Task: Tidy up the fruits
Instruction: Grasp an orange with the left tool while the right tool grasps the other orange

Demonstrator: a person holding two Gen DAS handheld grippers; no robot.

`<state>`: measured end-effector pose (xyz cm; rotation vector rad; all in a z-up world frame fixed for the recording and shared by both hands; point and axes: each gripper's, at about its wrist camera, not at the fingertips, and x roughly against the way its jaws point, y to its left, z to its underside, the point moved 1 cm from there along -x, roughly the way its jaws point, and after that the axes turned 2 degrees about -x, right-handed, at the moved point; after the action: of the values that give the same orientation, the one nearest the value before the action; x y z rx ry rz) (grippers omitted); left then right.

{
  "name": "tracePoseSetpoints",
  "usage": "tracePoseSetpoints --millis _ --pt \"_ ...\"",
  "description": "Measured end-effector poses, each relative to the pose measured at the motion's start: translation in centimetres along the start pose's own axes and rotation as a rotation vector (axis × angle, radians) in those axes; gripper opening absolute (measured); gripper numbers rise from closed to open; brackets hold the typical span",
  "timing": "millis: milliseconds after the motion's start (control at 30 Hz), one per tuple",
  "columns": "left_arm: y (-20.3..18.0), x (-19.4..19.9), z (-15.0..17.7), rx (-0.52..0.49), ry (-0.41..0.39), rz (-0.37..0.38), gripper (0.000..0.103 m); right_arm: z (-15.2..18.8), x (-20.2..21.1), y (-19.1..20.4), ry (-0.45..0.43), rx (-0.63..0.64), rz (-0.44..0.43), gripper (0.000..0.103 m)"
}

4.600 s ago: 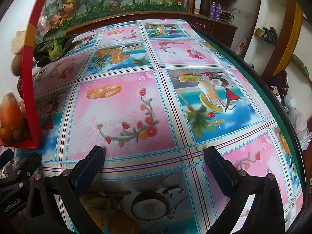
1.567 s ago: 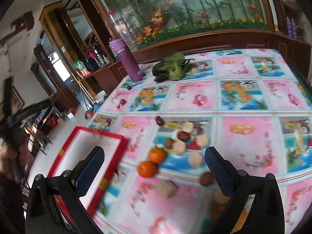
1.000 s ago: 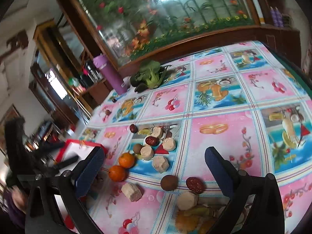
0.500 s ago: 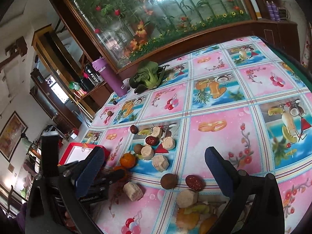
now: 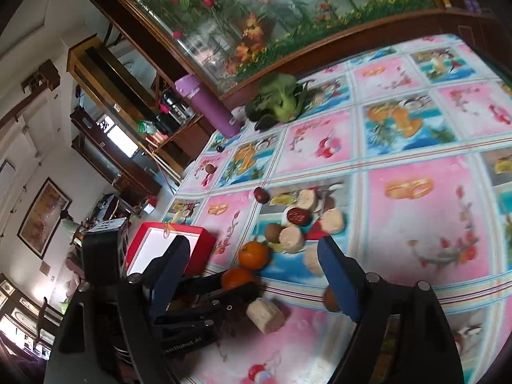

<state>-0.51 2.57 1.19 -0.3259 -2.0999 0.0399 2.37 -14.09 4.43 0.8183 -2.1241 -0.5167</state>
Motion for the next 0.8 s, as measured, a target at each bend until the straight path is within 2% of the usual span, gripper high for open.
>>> tracePoseSetpoints --millis 100,200,300,400,467,667,733,800 --pt "0.6 1.2 0.3 0.030 -0.024 0.012 0.035 0.2 -1.3 0.5 0.035 -0.003 -0.008 0.071" --pt "0.8 3.5 1.1 0.052 -0.061 0.014 0.035 0.6 -2.7 1.6 0.078 0.018 0.000 0.066" --pt "0.9 5.9 2.1 0.059 -0.097 -0.012 0.035 1.2 -4.3 2.8 0.120 0.056 0.022 0.059" --pt "1.5 8.0 3.5 0.080 -0.122 -0.027 0.035 1.8 -5.9 3.4 0.159 0.078 0.069 0.051" --pt "2.1 9.1 4.4 0.097 -0.139 -0.049 0.035 2.1 -7.0 3.5 0.178 0.084 0.130 0.048" --pt "4.2 10.4 6.1 0.143 -0.151 -0.086 0.035 2.1 -8.0 3.7 0.139 0.150 0.306 0.048" --pt "4.9 10.6 6.3 0.165 -0.154 -0.093 0.035 2.1 -8.4 3.4 0.150 0.149 0.339 0.048" --pt "5.7 11.0 6.6 0.178 -0.164 -0.100 0.035 2.1 -8.6 3.2 0.142 0.144 0.358 0.042"
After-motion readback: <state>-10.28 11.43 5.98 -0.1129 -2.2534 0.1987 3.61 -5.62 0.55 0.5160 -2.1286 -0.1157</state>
